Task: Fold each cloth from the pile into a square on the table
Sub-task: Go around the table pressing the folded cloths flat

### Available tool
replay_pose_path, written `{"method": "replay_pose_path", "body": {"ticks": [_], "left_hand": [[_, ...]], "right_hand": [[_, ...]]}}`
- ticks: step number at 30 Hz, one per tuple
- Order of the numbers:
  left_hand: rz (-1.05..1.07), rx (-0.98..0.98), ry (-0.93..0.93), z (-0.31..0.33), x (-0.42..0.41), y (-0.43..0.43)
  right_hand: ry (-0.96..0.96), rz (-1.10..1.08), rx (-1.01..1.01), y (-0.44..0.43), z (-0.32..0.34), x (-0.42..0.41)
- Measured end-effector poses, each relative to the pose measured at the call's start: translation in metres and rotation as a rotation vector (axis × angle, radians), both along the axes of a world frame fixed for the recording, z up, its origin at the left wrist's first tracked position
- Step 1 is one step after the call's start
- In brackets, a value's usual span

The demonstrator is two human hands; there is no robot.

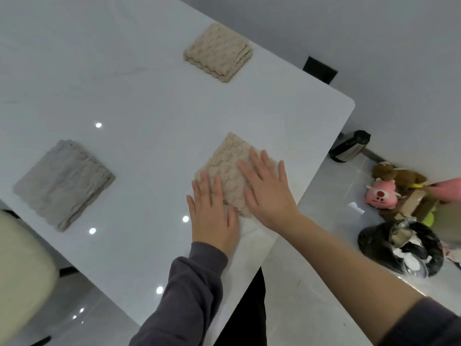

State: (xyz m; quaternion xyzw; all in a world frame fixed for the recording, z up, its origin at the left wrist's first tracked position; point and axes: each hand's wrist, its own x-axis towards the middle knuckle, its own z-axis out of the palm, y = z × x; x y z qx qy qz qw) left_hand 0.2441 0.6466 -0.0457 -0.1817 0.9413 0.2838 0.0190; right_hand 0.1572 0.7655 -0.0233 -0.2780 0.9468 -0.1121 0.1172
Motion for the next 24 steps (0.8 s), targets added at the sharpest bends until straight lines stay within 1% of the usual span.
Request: {"method": "replay_pose_path", "body": {"ticks": [6,12,16,21,24], "left_hand": [[0.150,-0.033,-0.086,-0.007,-0.025,0.015],[0.271,-0.047,-0.114,-0.010,-0.045,0.033],[0.308,-0.070,-0.131,-0.017,-0.052,0.047],[0.284,-0.096,-0.139,-0.014,-0.050,0.069],[0.355,-0.100,-0.133,-0.013,-0.051,0.070]], "right_hand": [[-0.095,0.138,-0.014,0.017,-0.014,-0.052],[-0.200,0.301,-0.087,0.014,-0.011,-0.082],[-0.179,0.370,-0.067,0.017,-0.017,-0.092],[-0.129,0.403,-0.050,0.044,-0.024,-0.097],[-0.139,0.455,-0.072,0.047,-0.023,-0.110]]}}
